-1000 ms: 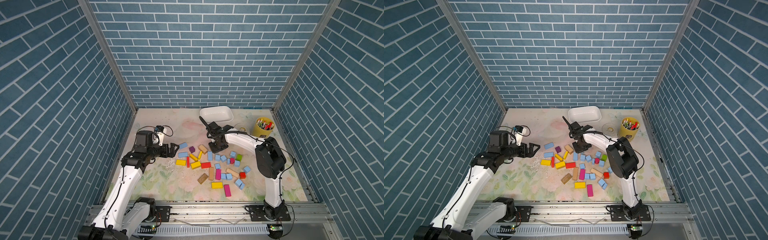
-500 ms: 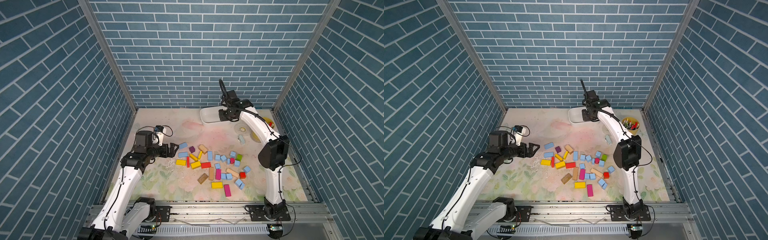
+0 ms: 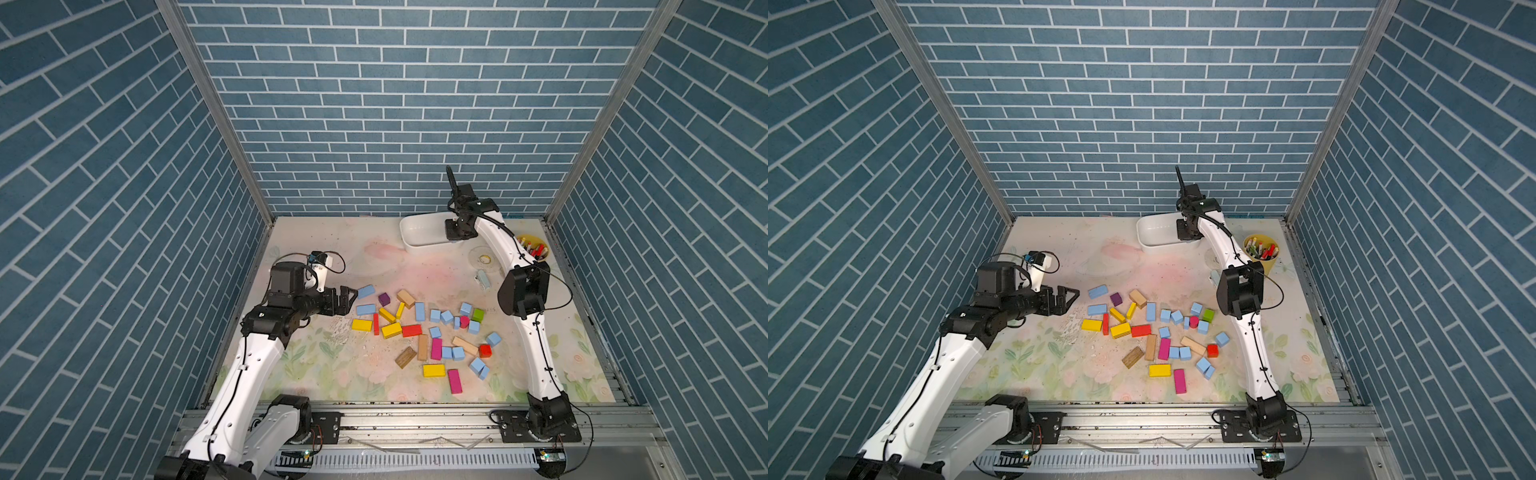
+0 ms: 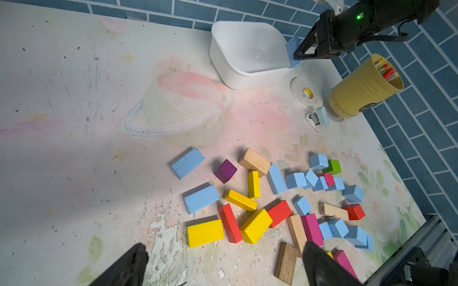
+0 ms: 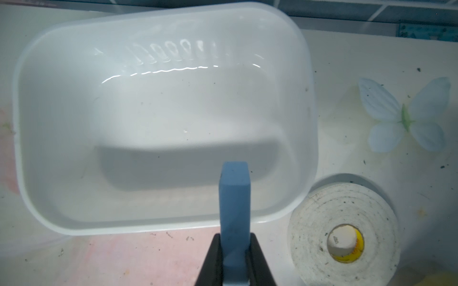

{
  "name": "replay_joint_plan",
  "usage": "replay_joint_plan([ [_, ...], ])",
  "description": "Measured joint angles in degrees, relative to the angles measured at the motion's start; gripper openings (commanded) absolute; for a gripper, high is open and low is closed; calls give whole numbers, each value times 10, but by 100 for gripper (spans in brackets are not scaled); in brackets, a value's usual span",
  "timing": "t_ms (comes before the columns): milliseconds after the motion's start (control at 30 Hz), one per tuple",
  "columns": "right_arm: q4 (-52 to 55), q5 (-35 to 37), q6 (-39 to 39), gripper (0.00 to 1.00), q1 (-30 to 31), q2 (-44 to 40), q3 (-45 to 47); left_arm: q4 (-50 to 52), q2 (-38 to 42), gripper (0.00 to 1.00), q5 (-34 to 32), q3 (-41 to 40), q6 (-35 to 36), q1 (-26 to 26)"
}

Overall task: Pick out the blue building blocks
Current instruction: Place the building block in the storage box.

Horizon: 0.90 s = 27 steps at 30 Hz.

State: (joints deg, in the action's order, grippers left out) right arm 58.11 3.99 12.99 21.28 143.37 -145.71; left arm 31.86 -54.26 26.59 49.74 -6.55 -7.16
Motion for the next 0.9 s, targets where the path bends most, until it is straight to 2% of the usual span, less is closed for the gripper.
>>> replay_joint_plan([
  [167,-22,13,0,4,-14,4,-5,0,0,99,0,0,0,0],
  [200,-28,14,0,9,-16,7,-9,0,0,99,0,0,0,0],
  [400,-54,21,-8,56,-20,24,-30,0,0,99,0,0,0,0],
  [500,-59,22,-13,69,-20,25,-37,0,0,99,0,0,0,0],
  [733,-63,13,-13,74,-20,-5,-29,0,0,99,-4,0,0,0],
  [900,-89,-6,-13,76,-20,-130,63,0,-3,99,-14,0,0,0],
])
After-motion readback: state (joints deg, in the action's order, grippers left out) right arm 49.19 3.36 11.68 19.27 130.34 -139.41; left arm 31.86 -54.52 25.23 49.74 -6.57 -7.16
